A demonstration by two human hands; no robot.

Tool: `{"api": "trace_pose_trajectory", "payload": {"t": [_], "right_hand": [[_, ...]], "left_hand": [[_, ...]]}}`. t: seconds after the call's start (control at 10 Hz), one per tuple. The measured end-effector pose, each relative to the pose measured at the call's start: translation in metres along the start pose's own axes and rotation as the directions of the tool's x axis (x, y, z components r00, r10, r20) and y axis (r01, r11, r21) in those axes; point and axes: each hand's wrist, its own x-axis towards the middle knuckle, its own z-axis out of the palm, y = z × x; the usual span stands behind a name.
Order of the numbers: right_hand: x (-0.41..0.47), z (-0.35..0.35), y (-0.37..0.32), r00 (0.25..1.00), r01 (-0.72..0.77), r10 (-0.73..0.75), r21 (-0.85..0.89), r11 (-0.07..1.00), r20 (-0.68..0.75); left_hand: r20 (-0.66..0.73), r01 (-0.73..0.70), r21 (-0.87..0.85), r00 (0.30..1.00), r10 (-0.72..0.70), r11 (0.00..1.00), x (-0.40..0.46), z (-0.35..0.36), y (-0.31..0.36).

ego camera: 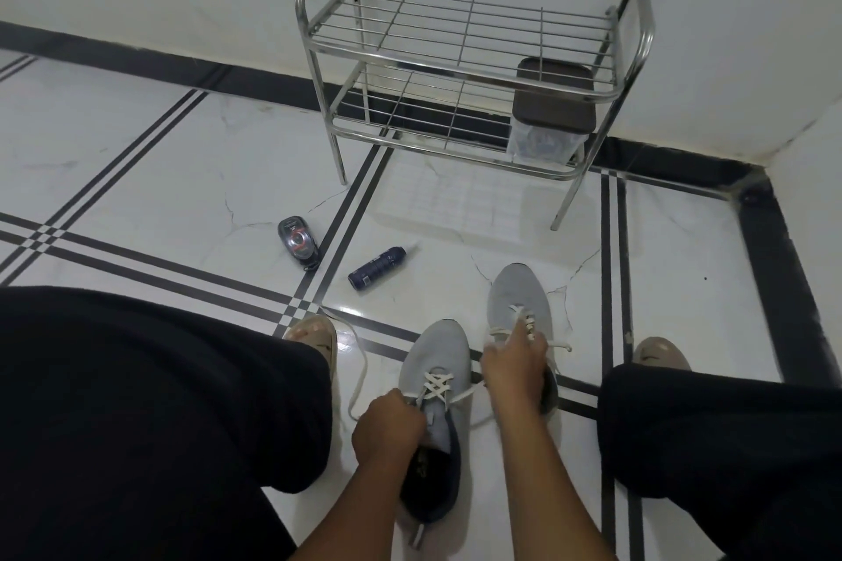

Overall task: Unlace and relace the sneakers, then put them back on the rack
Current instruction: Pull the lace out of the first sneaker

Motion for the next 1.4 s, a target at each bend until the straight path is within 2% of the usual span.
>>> {"api": "trace_pose_trajectory", "payload": {"t": [0.1,0.2,0.3,0.4,0.5,0.6,0.7,0.8,0.9,1.0,1.1,1.2,1.3,1.4], "right_hand": [[-0.024,0.010,0.008,0.993,0.106,-0.118,-0.267,0.958,-0.026],[-0.030,0.012,0.014,0.911,0.197,-0.054,-0.318,0.927,0.408],[-0.042,0.017,0.028,0.754,0.214,0.038,-0.300,0.930,0.656],[-0.055,0.030,0.039,0.858,0.267,-0.055,-0.353,0.897,0.511],[-0.061,0.031,0.038,0.852,0.291,-0.095,-0.315,0.903,0.515],[-0.060,0.028,0.040,0.853,0.217,-0.049,-0.268,0.938,0.519],[-0.053,0.025,0.044,0.864,0.118,0.009,-0.220,0.968,0.503],[-0.050,0.026,0.040,0.847,0.116,0.009,-0.200,0.973,0.531],[-0.051,0.028,0.038,0.839,0.193,-0.024,-0.255,0.947,0.544],[-0.052,0.032,0.039,0.839,0.197,-0.018,-0.272,0.942,0.545],[-0.053,0.032,0.037,0.837,0.178,-0.007,-0.261,0.949,0.547],[-0.053,0.030,0.038,0.841,0.147,0.004,-0.235,0.961,0.541],[-0.049,0.024,0.040,0.846,0.063,0.051,-0.194,0.979,0.530],[-0.048,0.024,0.041,0.849,-0.030,0.088,-0.118,0.993,0.522]], "left_hand": [[-0.105,-0.145,-0.025,0.984,0.141,0.989,0.004,-0.001,0.004],[-0.025,-0.358,0.146,0.930,0.366,0.922,0.016,0.003,0.007],[0.071,-0.444,0.334,0.892,0.447,0.832,0.019,0.009,0.007],[0.067,-0.447,0.394,0.886,0.460,0.803,0.022,0.017,0.007],[0.059,-0.473,0.454,0.861,0.505,0.755,0.021,0.014,0.013],[0.098,-0.469,0.344,0.879,0.466,0.813,0.029,0.020,0.008],[0.076,0.184,-0.721,0.979,-0.187,0.668,0.036,0.009,0.000],[0.392,0.427,-0.904,0.856,-0.336,0.033,0.046,0.000,-0.008],[0.222,0.311,-0.505,0.948,-0.227,0.805,0.052,-0.002,0.001],[0.203,-0.198,0.195,0.966,0.158,0.961,0.036,0.004,0.005],[0.097,-0.293,0.386,0.956,0.277,0.875,0.028,0.015,0.006],[0.025,-0.065,-0.047,0.998,0.066,0.997,0.026,0.018,0.003],[0.083,0.174,-0.951,0.940,-0.332,0.254,0.039,-0.015,-0.003],[0.211,0.134,-0.973,0.844,-0.494,-0.187,0.057,-0.048,-0.005]]}}
